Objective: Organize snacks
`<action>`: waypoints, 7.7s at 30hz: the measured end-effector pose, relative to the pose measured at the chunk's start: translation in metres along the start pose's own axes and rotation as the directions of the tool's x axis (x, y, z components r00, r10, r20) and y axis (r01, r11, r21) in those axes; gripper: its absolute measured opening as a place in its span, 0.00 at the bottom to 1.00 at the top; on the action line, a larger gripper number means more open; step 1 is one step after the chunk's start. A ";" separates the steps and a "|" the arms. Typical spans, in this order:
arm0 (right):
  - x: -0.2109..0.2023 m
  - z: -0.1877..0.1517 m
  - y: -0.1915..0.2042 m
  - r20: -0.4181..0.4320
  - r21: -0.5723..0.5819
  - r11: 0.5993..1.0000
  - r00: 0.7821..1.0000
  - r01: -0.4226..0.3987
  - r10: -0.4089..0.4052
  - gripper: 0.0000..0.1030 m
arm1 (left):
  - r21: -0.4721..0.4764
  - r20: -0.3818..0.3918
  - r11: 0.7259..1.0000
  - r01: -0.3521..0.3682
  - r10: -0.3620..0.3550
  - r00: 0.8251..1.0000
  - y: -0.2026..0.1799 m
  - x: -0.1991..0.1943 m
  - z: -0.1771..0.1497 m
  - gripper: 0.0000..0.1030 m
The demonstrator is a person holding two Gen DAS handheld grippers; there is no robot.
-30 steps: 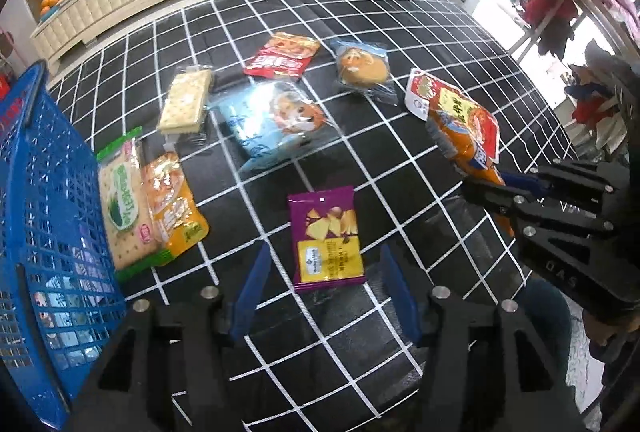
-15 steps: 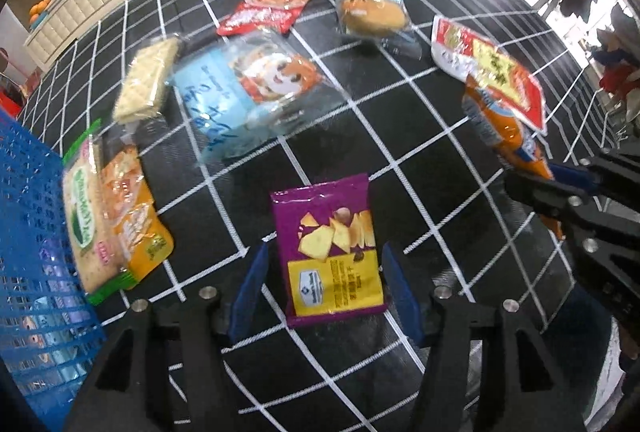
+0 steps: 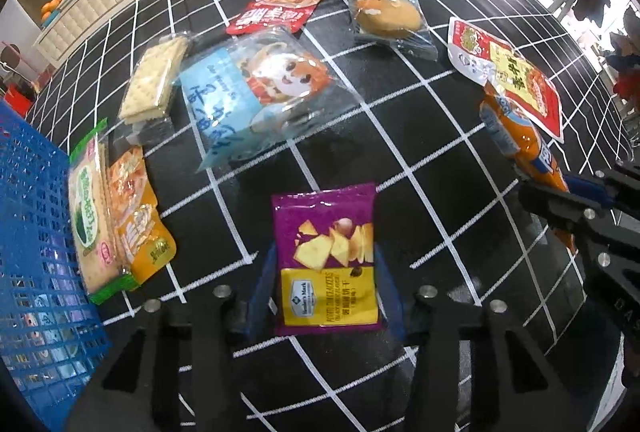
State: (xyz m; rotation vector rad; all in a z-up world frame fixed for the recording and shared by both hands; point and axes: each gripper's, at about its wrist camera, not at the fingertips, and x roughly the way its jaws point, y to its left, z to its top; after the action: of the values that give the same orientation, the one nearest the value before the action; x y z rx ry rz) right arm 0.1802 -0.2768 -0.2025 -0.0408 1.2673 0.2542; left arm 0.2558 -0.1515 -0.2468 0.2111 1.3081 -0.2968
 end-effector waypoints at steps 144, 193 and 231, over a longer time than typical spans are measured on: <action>-0.007 0.098 -0.048 0.027 0.098 0.995 1.000 0.006 -0.009 0.61 | -0.316 -0.046 0.948 0.045 -0.063 0.997 0.059 0.005 0.104 0.81; 0.044 0.099 -0.027 -0.003 0.086 0.991 0.994 -0.107 0.107 0.48 | -0.327 -0.021 0.944 0.042 -0.052 0.998 0.069 0.029 0.078 0.61; -0.157 0.072 0.180 0.255 -0.253 0.955 0.941 -0.157 0.223 0.46 | -0.350 0.352 0.935 -0.054 0.184 0.918 0.149 -0.253 -0.095 0.61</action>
State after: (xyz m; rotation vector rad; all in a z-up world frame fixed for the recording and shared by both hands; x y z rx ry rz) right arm 0.1664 -0.1159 -0.0127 -0.0765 0.9537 0.5558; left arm 0.1601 0.0433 -0.0271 -0.0549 0.9342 -0.0023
